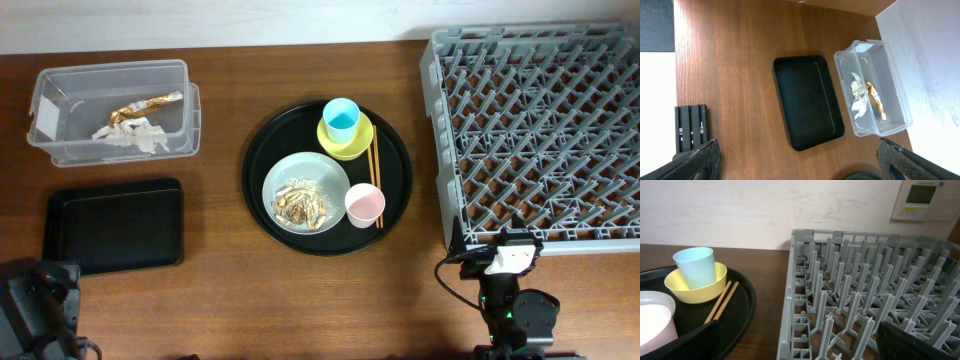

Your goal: Sort waste into correct bins and load items into the dishwasher rack

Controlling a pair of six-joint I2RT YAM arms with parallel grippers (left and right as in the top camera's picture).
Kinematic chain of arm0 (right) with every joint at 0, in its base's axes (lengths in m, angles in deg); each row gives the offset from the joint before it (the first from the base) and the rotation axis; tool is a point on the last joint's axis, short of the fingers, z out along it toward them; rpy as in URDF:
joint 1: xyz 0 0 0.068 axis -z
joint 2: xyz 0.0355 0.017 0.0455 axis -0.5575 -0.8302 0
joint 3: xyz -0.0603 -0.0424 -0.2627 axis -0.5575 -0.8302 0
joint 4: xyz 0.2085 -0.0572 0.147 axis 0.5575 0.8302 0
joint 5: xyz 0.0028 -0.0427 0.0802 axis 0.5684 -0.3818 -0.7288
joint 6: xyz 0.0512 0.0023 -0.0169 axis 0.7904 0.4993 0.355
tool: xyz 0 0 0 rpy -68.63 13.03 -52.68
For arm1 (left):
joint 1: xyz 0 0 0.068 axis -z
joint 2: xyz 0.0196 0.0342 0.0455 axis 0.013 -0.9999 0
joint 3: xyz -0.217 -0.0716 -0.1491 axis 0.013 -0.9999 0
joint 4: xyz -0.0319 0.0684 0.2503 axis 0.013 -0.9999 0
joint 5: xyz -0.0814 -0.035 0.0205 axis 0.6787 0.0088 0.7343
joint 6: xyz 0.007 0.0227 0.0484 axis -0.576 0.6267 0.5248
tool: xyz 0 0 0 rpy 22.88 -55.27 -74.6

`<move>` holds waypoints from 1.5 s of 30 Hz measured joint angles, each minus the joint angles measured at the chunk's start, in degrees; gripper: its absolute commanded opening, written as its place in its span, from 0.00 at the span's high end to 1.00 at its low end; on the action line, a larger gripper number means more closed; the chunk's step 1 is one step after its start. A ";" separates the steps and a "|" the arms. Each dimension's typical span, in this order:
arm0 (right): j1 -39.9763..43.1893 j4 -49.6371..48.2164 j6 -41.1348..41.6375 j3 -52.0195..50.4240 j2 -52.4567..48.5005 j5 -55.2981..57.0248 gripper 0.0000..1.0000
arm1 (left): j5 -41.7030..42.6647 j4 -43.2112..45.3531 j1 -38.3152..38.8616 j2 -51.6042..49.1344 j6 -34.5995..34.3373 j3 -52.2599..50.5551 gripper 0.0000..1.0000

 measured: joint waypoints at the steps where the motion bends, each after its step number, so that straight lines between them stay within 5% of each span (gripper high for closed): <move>1: 0.00 -0.02 0.00 0.00 0.00 -0.02 0.02 | 0.00 0.00 0.00 0.00 0.00 0.00 0.01; 3: 0.00 -0.42 1.31 0.00 0.00 -2.34 0.02 | 0.00 0.00 0.00 -0.02 0.02 0.00 0.01; 11: 0.00 -2.73 33.94 -0.04 0.00 -34.18 0.02 | 0.00 0.00 0.00 -0.02 0.00 0.00 0.01; 18: 0.00 -26.95 49.99 0.52 -0.07 -38.32 0.02 | 0.00 -0.02 0.00 -0.02 0.00 -0.07 0.01; 21: 0.00 -23.19 52.72 4.55 -0.24 -35.87 0.02 | -0.02 0.00 0.00 0.00 0.00 -0.07 0.01; 28: 0.00 2.73 42.29 27.67 -12.72 -32.65 0.02 | 0.00 0.00 0.00 -0.02 0.00 -0.11 0.01; 39: -0.96 50.29 16.15 75.69 -51.04 -30.40 0.02 | -0.02 0.00 0.00 -0.02 0.00 -0.33 0.01; 45: -21.20 64.08 11.56 87.17 -64.39 -14.69 0.02 | -0.02 -0.02 0.00 0.00 0.00 -0.33 0.01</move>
